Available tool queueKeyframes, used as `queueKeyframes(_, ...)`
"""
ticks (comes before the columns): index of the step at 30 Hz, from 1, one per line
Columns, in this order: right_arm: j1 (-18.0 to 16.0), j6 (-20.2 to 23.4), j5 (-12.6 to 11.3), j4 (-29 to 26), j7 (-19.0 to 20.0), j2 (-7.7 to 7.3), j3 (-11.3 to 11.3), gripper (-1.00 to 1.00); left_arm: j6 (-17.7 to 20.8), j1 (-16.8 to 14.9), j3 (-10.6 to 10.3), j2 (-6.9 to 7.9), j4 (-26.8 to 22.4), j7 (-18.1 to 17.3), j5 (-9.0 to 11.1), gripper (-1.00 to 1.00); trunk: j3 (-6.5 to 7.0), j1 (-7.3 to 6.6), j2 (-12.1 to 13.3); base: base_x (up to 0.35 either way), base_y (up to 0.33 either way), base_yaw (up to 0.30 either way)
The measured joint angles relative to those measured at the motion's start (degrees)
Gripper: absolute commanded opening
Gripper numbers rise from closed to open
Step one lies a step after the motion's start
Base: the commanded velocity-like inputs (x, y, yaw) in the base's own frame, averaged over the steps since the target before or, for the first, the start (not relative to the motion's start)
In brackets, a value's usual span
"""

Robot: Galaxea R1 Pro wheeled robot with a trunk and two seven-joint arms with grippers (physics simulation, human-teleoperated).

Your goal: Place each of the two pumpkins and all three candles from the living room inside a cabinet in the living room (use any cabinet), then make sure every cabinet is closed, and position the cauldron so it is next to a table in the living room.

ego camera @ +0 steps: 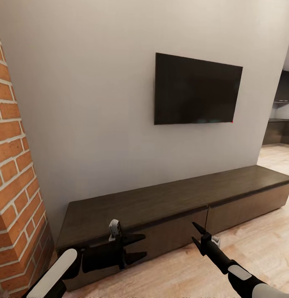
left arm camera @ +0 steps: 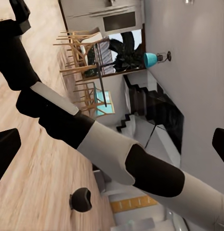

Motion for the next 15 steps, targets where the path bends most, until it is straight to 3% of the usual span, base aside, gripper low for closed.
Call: queueKeyframes(15, 0.0, -1.8, -0.1, -0.3, 0.6, 0.09, 0.0, 1.0, 0.0, 0.0, 0.4, 0.06, -0.3, 0.0, -0.1, 1.0, -2.77, 2.92, -5.3, 0.0, 0.0, 0.0)
